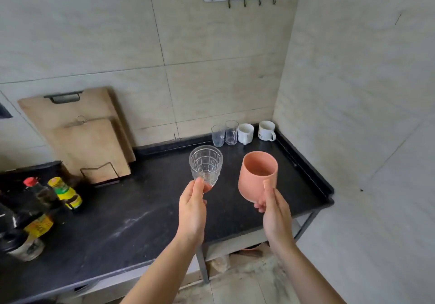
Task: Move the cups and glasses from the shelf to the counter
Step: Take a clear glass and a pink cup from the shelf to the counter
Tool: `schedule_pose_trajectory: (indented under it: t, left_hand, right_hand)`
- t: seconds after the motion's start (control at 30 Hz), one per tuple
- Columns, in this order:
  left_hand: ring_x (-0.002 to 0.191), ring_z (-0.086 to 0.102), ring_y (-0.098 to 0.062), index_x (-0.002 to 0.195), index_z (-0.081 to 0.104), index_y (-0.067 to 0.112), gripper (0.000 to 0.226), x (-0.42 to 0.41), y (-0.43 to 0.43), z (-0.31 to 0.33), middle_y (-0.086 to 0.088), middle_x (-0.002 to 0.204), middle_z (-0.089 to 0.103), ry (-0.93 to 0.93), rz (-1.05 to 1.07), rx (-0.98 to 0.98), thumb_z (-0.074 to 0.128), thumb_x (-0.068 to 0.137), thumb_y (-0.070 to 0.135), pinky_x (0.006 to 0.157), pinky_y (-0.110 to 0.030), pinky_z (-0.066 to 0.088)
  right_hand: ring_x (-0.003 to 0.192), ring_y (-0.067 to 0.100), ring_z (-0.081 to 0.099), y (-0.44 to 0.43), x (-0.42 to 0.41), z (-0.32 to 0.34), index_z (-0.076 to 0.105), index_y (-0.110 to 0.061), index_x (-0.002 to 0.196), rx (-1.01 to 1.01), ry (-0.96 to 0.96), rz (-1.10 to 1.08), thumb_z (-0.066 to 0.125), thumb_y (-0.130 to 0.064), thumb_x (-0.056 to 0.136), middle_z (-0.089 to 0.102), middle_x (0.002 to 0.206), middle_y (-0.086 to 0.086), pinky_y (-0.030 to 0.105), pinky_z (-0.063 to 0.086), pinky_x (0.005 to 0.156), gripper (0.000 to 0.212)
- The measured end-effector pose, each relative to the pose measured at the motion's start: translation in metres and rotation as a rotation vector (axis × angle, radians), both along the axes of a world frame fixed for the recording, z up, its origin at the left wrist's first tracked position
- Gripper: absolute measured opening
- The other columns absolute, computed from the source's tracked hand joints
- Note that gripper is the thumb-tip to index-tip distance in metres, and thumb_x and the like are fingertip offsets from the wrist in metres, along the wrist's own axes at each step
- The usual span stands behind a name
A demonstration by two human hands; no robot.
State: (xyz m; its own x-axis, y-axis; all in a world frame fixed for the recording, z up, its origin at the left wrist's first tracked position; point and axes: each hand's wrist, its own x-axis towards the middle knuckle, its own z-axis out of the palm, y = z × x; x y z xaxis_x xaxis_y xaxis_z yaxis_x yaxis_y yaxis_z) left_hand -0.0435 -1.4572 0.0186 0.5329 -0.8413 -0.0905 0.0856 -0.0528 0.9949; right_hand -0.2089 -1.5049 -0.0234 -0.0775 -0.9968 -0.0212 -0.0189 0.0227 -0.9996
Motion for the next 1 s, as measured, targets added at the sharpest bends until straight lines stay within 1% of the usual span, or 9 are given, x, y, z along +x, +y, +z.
schedule_pose_trajectory:
  t: [0.1, 0.2, 0.37, 0.43, 0.53, 0.67, 0.83, 0.9, 1.0]
  left_hand:
    - [0.099, 0.057, -0.012, 0.087, 0.065, 0.011, 0.035, 0.017, -0.055, -0.014, -0.006, 0.112, 0.06, -0.008, 0.029, 0.032, 0.046, 0.102, 0.035, 0.087, -0.033, 0.044]
    - [0.103, 0.058, -0.012, 0.085, 0.069, 0.013, 0.035, 0.033, -0.108, -0.03, -0.007, 0.121, 0.054, -0.001, 0.119, 0.047, 0.049, 0.101, 0.037, 0.09, -0.033, 0.046]
    - [0.115, 0.057, -0.018, 0.088, 0.072, 0.015, 0.035, 0.061, -0.188, -0.059, -0.006, 0.123, 0.059, 0.019, 0.226, 0.149, 0.048, 0.102, 0.037, 0.098, -0.037, 0.045]
    - [0.116, 0.057, -0.019, 0.087, 0.072, 0.016, 0.035, 0.074, -0.216, -0.071, -0.005, 0.12, 0.063, 0.024, 0.262, 0.193, 0.047, 0.102, 0.035, 0.094, -0.035, 0.044]
    - [0.115, 0.058, -0.014, 0.088, 0.072, 0.017, 0.034, 0.089, -0.247, -0.089, 0.001, 0.113, 0.067, 0.037, 0.308, 0.243, 0.046, 0.103, 0.035, 0.092, -0.033, 0.043]
    - [0.113, 0.06, -0.013, 0.085, 0.071, 0.019, 0.034, 0.107, -0.274, -0.122, 0.003, 0.106, 0.07, 0.111, 0.371, 0.312, 0.047, 0.103, 0.034, 0.092, -0.03, 0.041]
    - [0.117, 0.058, -0.011, 0.088, 0.069, 0.018, 0.029, 0.13, -0.305, -0.166, 0.002, 0.115, 0.067, 0.223, 0.377, 0.412, 0.047, 0.101, 0.031, 0.109, -0.036, 0.037]
    - [0.114, 0.058, -0.01, 0.088, 0.069, 0.018, 0.029, 0.14, -0.317, -0.183, 0.002, 0.113, 0.067, 0.228, 0.368, 0.439, 0.047, 0.101, 0.031, 0.109, -0.037, 0.038]
    - [0.118, 0.057, -0.012, 0.091, 0.07, 0.017, 0.029, 0.156, -0.331, -0.208, 0.002, 0.114, 0.067, 0.23, 0.342, 0.457, 0.046, 0.102, 0.031, 0.108, -0.036, 0.039]
  right_hand:
    - [0.062, 0.003, 0.056, -0.055, 0.014, -0.009, 0.057, -0.017, 0.069, 0.042, -0.029, 0.026, 0.046, -0.06, 0.094, 0.06, 0.066, -0.001, 0.017, 0.046, 0.063, 0.051]
    - [0.062, 0.003, 0.057, -0.114, 0.033, -0.021, 0.06, -0.023, 0.07, 0.064, -0.059, 0.083, 0.047, -0.058, 0.094, 0.06, 0.066, 0.001, 0.013, 0.046, 0.061, 0.044]
    - [0.068, 0.006, 0.062, -0.212, 0.07, -0.053, 0.059, -0.017, 0.069, 0.151, -0.002, 0.217, 0.044, -0.058, 0.098, 0.066, 0.075, 0.008, 0.021, 0.05, 0.07, 0.052]
    - [0.073, 0.007, 0.064, -0.245, 0.086, -0.066, 0.063, -0.02, 0.077, 0.179, 0.019, 0.287, 0.043, -0.058, 0.098, 0.065, 0.077, 0.004, 0.023, 0.05, 0.072, 0.048]
    - [0.076, 0.005, 0.065, -0.282, 0.107, -0.085, 0.064, -0.022, 0.089, 0.19, 0.045, 0.372, 0.041, -0.057, 0.099, 0.066, 0.08, -0.001, 0.017, 0.05, 0.068, 0.043]
    - [0.079, 0.006, 0.067, -0.315, 0.132, -0.117, 0.066, -0.019, 0.094, 0.257, 0.079, 0.454, 0.04, -0.054, 0.101, 0.069, 0.082, -0.002, 0.018, 0.052, 0.07, 0.044]
    - [0.084, 0.015, 0.069, -0.345, 0.166, -0.159, 0.066, -0.017, 0.085, 0.336, 0.106, 0.497, 0.04, -0.049, 0.103, 0.07, 0.085, 0.002, 0.025, 0.056, 0.077, 0.045]
    - [0.085, 0.016, 0.069, -0.357, 0.179, -0.175, 0.066, -0.016, 0.086, 0.346, 0.121, 0.505, 0.039, -0.047, 0.104, 0.07, 0.086, 0.002, 0.029, 0.057, 0.08, 0.045]
    - [0.082, 0.015, 0.069, -0.37, 0.197, -0.199, 0.067, -0.012, 0.092, 0.341, 0.164, 0.504, 0.037, -0.047, 0.105, 0.07, 0.085, 0.003, 0.028, 0.057, 0.08, 0.047]
